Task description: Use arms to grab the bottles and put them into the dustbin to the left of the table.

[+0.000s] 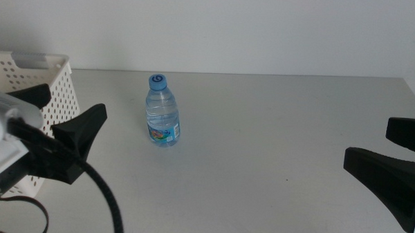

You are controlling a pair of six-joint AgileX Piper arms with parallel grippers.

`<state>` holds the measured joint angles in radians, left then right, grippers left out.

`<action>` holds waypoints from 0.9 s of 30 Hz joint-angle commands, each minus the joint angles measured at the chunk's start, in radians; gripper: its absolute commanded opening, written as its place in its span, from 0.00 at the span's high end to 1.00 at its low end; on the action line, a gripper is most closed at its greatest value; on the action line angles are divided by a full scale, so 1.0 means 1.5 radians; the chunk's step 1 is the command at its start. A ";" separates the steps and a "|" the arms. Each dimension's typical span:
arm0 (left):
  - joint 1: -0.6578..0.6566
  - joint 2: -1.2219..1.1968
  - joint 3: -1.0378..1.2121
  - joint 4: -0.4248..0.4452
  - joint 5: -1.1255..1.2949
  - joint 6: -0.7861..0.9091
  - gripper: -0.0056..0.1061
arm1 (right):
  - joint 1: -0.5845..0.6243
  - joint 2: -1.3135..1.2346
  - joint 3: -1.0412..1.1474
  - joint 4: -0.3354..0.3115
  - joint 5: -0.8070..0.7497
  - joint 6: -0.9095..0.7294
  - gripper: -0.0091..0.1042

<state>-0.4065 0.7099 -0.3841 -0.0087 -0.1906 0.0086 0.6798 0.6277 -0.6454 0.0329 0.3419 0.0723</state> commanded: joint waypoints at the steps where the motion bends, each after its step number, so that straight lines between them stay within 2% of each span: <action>1: -0.002 0.040 -0.009 -0.002 -0.091 -0.006 0.11 | -0.002 0.000 -0.015 -0.008 -0.048 -0.006 0.36; 5: -0.001 0.117 -0.009 0.015 -0.124 -0.006 0.11 | -0.002 0.000 -0.015 -0.008 -0.048 -0.006 0.36; 13: 0.001 0.306 -0.026 0.020 -0.332 -0.048 0.11 | -0.002 0.000 -0.015 -0.008 -0.048 -0.006 0.36; 18: 0.008 0.416 -0.091 0.026 -0.336 -0.049 0.11 | -0.002 0.000 -0.015 -0.008 -0.048 -0.006 0.36; 21: 0.038 0.458 -0.127 0.083 -0.336 -0.079 0.11 | -0.002 0.000 -0.015 -0.008 -0.048 -0.006 0.36; 27: 0.110 0.546 -0.207 0.284 -0.341 -0.220 0.11 | -0.002 0.000 -0.015 -0.008 -0.048 -0.006 0.36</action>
<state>-0.2596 1.5246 -0.6443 0.3446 -0.6144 -0.2503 0.6798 0.6277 -0.6454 0.0329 0.3419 0.0723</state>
